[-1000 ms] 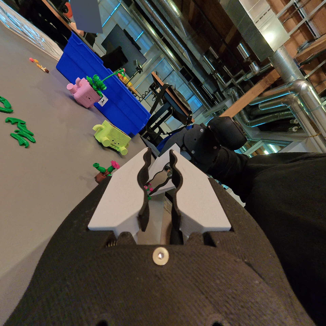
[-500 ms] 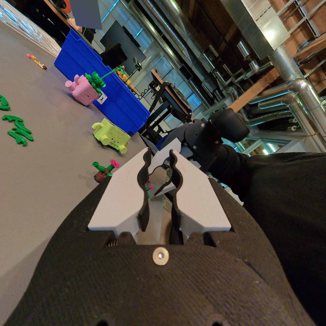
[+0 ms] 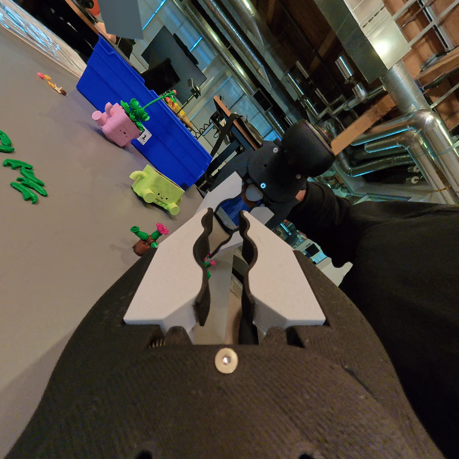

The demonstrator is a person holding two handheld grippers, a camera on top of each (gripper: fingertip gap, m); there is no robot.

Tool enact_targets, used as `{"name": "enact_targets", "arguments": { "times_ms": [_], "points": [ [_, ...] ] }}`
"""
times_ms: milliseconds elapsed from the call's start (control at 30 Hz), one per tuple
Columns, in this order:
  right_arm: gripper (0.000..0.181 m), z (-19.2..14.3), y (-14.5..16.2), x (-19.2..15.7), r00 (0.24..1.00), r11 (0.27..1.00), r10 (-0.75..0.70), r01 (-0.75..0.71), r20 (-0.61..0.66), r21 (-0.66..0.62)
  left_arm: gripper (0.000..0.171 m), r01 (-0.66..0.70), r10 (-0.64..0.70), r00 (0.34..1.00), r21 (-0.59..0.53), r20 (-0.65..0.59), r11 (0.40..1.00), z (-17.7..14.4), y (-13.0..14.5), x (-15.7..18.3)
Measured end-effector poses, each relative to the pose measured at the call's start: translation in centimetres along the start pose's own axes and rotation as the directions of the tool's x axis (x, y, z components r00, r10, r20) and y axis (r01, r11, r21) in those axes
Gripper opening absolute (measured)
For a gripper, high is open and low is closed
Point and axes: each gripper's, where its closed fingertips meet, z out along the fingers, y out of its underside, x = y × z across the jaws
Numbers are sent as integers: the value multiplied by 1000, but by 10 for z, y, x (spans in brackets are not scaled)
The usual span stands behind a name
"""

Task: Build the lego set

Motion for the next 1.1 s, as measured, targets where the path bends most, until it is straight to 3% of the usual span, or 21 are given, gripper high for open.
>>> {"name": "enact_targets", "arguments": {
  "times_ms": [233, 733, 933, 1100],
  "points": [
    [40, 8, 5, -1, 1000, 997, -17, 17, -3, -71, 18, 7, -7, 1000, 8, -4, 1000, -2, -2, 0],
    [36, 12, 7, -3, 999, 996, -8, 11, 42, -83, 19, 11, -11, 1000, 12, -5, 1000, -2, -2, 0],
    [18, 13, 7, -12, 996, 996, -25, 33, 88, -83, 19, 12, -12, 1000, 14, -5, 1000, -2, -3, 0],
    [18, 14, 7, -12, 996, 996, -32, 38, 78, -78, 20, 13, -13, 1000, 13, -5, 1000, -2, -2, 0]
  ]
}}
